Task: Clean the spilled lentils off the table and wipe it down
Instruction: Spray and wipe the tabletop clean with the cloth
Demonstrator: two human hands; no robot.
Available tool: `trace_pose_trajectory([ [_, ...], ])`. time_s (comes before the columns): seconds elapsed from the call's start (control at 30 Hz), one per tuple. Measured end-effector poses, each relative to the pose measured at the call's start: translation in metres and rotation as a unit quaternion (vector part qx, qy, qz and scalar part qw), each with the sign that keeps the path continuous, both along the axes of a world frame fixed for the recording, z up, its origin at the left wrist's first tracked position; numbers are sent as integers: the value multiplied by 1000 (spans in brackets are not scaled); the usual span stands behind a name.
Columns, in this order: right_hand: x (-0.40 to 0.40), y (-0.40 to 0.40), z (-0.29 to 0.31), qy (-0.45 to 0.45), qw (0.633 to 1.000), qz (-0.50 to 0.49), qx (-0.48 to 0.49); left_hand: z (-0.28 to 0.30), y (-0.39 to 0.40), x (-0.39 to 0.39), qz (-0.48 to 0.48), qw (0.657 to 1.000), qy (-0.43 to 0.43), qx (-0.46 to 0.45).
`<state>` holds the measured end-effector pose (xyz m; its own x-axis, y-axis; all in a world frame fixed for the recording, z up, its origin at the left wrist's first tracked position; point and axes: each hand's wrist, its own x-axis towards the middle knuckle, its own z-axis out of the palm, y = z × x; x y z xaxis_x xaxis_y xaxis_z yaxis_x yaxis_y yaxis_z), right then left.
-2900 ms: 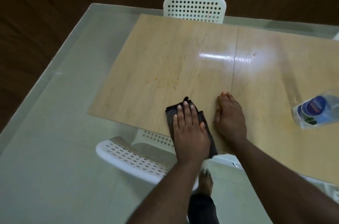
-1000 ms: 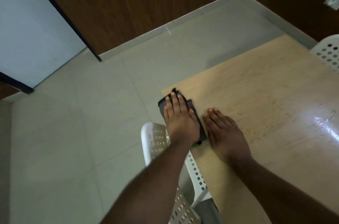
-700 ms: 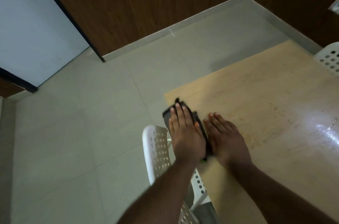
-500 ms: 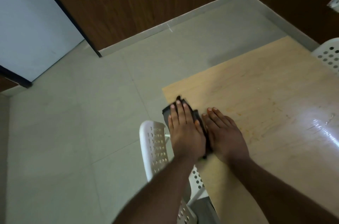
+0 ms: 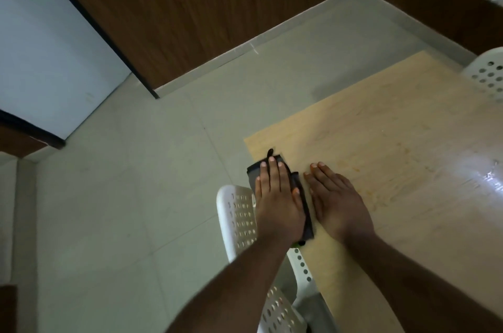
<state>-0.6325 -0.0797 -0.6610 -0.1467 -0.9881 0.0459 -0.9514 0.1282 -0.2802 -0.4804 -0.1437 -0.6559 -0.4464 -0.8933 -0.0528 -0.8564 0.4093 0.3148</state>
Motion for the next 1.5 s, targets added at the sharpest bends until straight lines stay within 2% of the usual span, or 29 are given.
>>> trace_pose_trajectory([
  [0.1,0,1,1,-11,1000,-11,1,-2,-33,-3,-25,1000,-15,-5],
  [0.27,-1,0,-1,-56,997,-52,-13,-3,-132,-12,0,999,-44,7],
  [0.37,-1,4,-3,-71,994,-79,-21,-5,-133,-4,-38,998,-30,-28],
  [0.47,-1,-7,-1,-92,984,-148,-40,-4,-126,28,-172,982,-53,-60],
  [0.63,-13,-59,7,-85,962,-258,-29,6,-186,41,-394,914,-68,-64],
  [0.73,-24,-103,13,-75,944,-321,-23,7,-232,11,-476,877,-51,-48],
  [0.83,-29,-126,13,-58,928,-368,-7,6,-258,-45,-518,854,-24,-31],
  [0.93,-25,-129,7,-46,916,-398,-5,5,-261,-109,-525,851,-19,-13],
  [1.0,-22,-128,4,-44,914,-403,0,6,-256,-124,-516,856,-21,-10],
  [1.07,-23,-127,7,-41,913,-406,13,4,-253,-107,-518,855,-20,-10],
  [1.2,-20,-128,15,-46,910,-412,29,5,-256,-23,-532,846,-11,12],
  [1.3,-22,-129,17,-43,910,-411,24,5,-260,-4,-535,844,-16,29],
  [1.5,-20,-130,10,-35,910,-414,16,-3,-263,-94,-537,844,-4,16],
])
